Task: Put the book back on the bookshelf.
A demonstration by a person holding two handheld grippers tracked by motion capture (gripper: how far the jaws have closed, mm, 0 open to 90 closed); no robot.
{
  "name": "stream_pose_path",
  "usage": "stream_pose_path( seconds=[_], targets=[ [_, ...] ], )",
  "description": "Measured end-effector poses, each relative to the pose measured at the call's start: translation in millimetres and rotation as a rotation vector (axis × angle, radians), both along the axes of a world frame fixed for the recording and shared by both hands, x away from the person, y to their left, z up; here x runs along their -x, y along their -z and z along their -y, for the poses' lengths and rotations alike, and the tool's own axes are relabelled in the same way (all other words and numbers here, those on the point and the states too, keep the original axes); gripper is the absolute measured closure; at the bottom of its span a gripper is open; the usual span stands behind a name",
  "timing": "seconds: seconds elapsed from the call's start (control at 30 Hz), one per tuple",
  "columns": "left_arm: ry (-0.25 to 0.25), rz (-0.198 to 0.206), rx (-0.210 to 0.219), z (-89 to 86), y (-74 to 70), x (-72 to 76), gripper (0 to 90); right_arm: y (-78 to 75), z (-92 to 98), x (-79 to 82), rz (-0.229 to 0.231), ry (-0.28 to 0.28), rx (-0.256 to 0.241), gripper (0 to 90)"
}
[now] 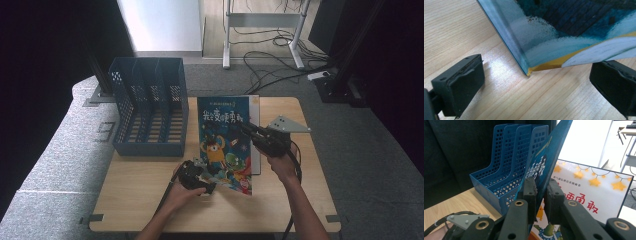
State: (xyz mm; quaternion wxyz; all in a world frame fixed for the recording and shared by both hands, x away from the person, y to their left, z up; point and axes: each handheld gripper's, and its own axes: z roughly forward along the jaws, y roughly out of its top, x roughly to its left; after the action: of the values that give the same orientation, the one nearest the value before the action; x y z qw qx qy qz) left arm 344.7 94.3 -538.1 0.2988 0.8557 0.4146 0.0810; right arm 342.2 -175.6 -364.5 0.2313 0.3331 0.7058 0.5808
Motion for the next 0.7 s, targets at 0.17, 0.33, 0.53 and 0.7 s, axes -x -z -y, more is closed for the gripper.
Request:
stream_pose_path(
  seconds=[0.17,0.33,0.53,0.7],
  targets=[
    [0.009,-0.011,0.015,-3.9,-1.3,0.9,1.0,1.9,2.7,-0.5,0.0,-0.005,-0.005,79.5],
    [-0.005,-0.009,0.037,-9.9,-1.0,3.3,2.3,3.9,5.1,-0.3,0.007,-0.009,-0.011,79.5],
    [-0.034,0.055,0.064,-15.2,-4.1,8.6,6.9,7.8,9.8,5.1,0.006,-0.014,-0.034,79.8],
    [-0.009,0.095,0.11,-14.5,-15.4,11.6,7.0,10.0,13.9,9.0,0.005,-0.023,-0.044,80.1]
  ],
)
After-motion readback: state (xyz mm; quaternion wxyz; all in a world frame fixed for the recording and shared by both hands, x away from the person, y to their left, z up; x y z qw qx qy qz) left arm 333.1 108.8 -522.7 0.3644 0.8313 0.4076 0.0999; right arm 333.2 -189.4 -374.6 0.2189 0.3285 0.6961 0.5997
